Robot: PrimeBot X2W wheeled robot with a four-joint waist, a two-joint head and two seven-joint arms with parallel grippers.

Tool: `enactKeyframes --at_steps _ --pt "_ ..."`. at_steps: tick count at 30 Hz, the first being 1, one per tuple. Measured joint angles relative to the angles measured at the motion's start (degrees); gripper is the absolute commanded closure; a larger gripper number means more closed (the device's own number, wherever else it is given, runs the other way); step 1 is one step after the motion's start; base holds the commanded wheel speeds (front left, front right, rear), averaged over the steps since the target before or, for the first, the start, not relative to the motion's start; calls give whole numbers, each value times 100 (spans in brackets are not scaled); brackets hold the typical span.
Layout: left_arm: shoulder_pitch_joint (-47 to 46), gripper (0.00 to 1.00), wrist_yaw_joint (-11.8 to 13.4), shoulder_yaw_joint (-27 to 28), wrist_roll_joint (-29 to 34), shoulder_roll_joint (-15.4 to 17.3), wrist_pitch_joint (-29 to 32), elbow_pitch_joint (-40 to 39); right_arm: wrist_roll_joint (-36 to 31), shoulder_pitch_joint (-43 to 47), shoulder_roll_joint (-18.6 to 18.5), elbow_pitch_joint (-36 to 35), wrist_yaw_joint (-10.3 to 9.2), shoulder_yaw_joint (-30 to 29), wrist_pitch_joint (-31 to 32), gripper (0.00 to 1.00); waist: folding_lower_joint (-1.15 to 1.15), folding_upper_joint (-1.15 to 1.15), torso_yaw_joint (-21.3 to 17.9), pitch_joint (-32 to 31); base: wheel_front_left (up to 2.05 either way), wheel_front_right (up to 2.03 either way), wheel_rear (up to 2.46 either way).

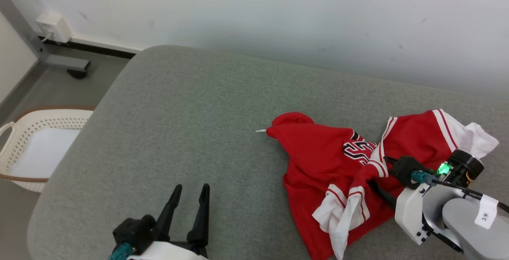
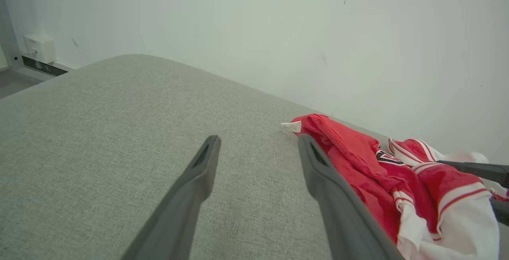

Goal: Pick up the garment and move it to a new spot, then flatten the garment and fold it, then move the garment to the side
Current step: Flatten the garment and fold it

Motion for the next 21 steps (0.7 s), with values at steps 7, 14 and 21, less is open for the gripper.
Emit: enactKeyframes --at_steps 7,14,21 --pt "-65 0 53 -24 -68 1 0 -33 256 -429 100 522 -1 428 -426 100 0 0 224 194 0 0 0" --pt "-63 0 60 -41 -96 1 0 -53 702 -840 196 737 -1 614 -787 100 0 0 248 249 0 0 0" --pt "-209 0 86 -115 -162 2 0 -197 1434 -1783 146 920 -1 250 -783 100 0 0 247 589 0 0 0"
